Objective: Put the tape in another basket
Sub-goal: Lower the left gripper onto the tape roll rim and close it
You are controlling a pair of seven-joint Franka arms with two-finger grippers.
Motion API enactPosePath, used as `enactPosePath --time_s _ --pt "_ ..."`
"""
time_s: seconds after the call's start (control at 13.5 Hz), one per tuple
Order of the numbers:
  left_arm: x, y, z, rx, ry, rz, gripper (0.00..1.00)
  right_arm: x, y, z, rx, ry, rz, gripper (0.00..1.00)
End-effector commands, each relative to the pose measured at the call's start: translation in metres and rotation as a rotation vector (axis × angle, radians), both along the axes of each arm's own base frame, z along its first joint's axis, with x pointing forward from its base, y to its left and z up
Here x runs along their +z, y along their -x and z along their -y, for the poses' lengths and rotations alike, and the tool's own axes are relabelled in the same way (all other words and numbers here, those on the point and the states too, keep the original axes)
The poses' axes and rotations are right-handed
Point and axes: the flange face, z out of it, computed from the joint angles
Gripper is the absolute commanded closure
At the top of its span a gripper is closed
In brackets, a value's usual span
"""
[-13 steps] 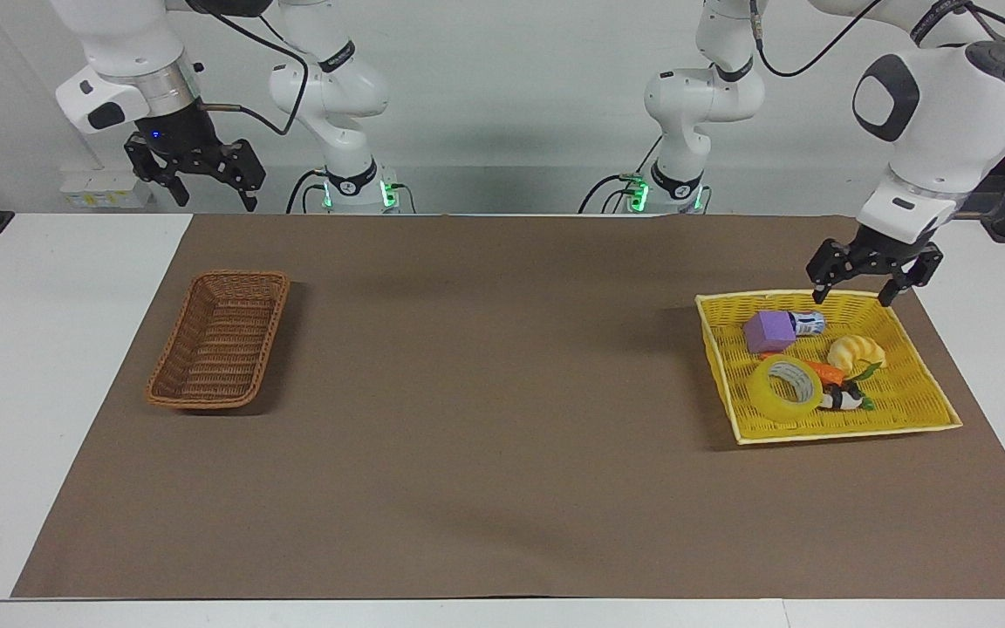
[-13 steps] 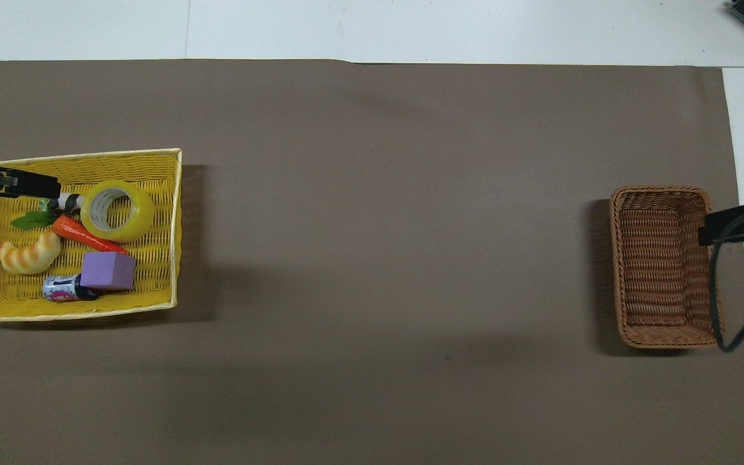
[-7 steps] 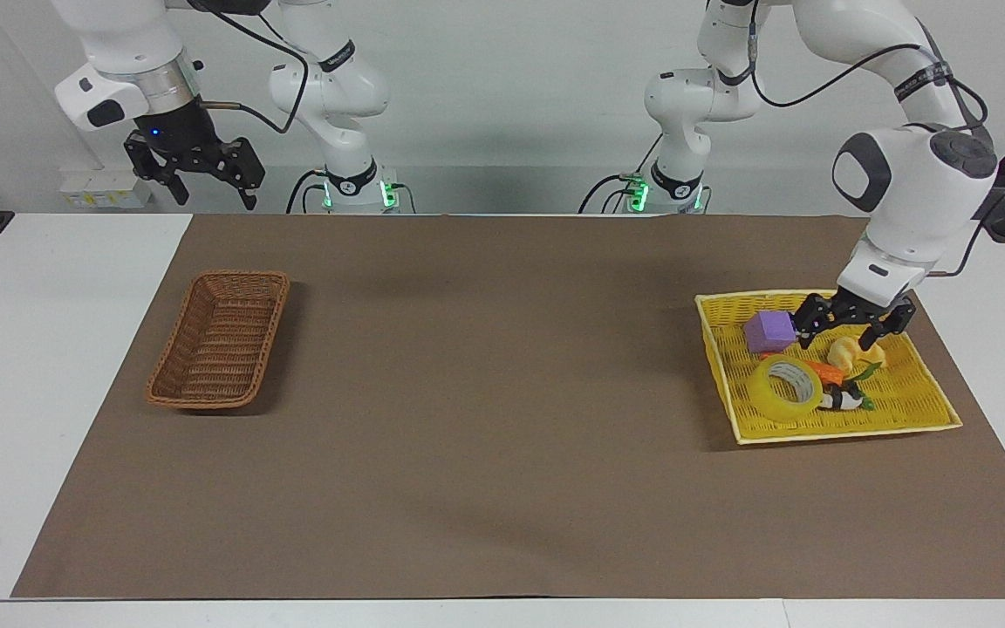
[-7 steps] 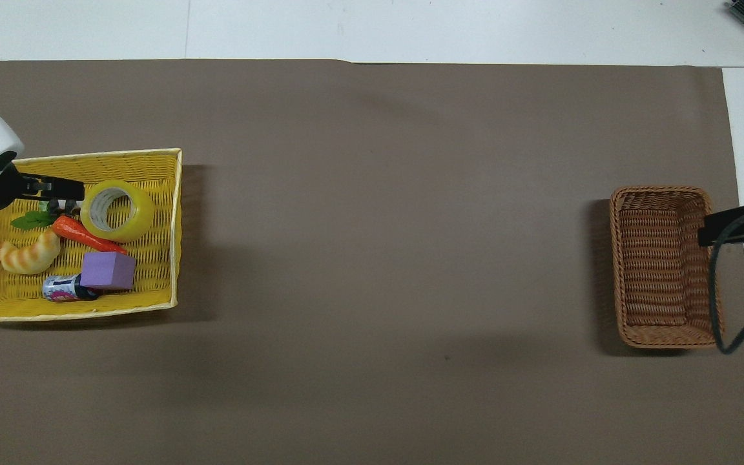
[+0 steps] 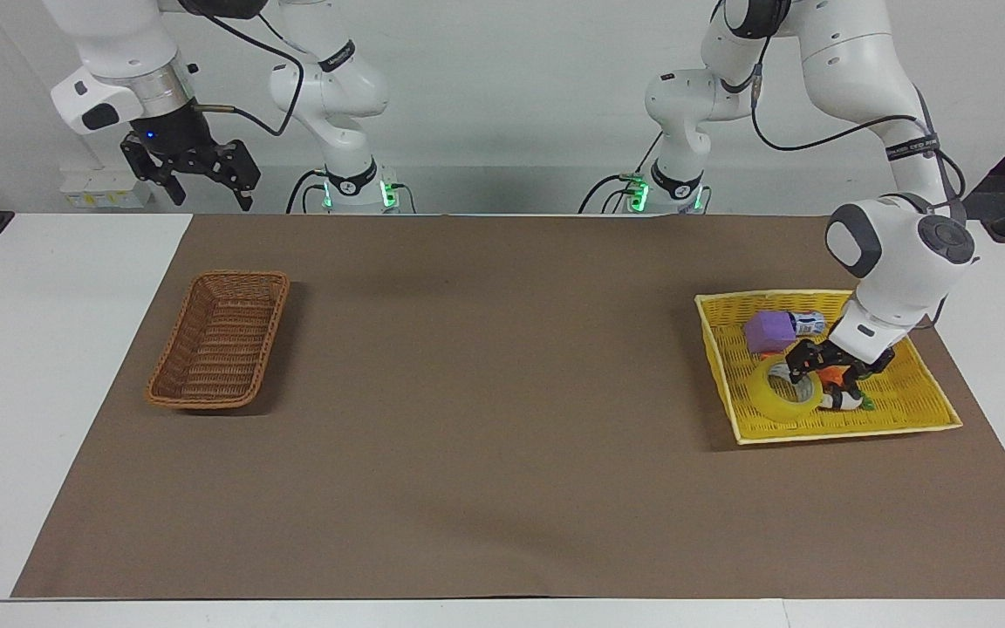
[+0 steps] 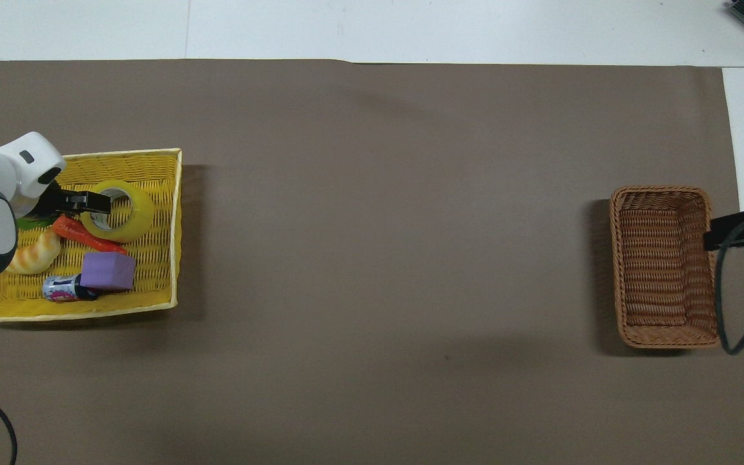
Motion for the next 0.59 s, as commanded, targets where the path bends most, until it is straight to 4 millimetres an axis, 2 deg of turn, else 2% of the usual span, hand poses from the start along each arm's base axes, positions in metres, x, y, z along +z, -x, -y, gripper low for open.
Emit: enactPosePath --time_s 0.0,0.15,0.22,0.3,0.52 --pt "-0.010 0.014 -0.001 0.006 0.021 0.001 0.44 -0.004 0.008 0.003 0.014 0.013 0.012 0.00" --pt "-0.012 0.016 0.003 -0.004 0.023 -0.014 0.96 -0.005 0.008 0.003 0.012 0.013 0.009 0.00" --pt "-0.010 0.015 0.006 -0.011 0.024 -0.012 1.00 -0.005 0.008 0.002 0.014 0.013 0.009 0.00" --pt "-0.004 0.010 0.007 -0.011 0.022 0.001 1.00 -0.005 0.008 0.001 0.011 0.012 0.009 0.00" --pt "0.043 -0.011 0.015 -0.015 0.022 0.077 1.00 -0.008 0.008 -0.004 0.016 0.004 0.004 0.00"
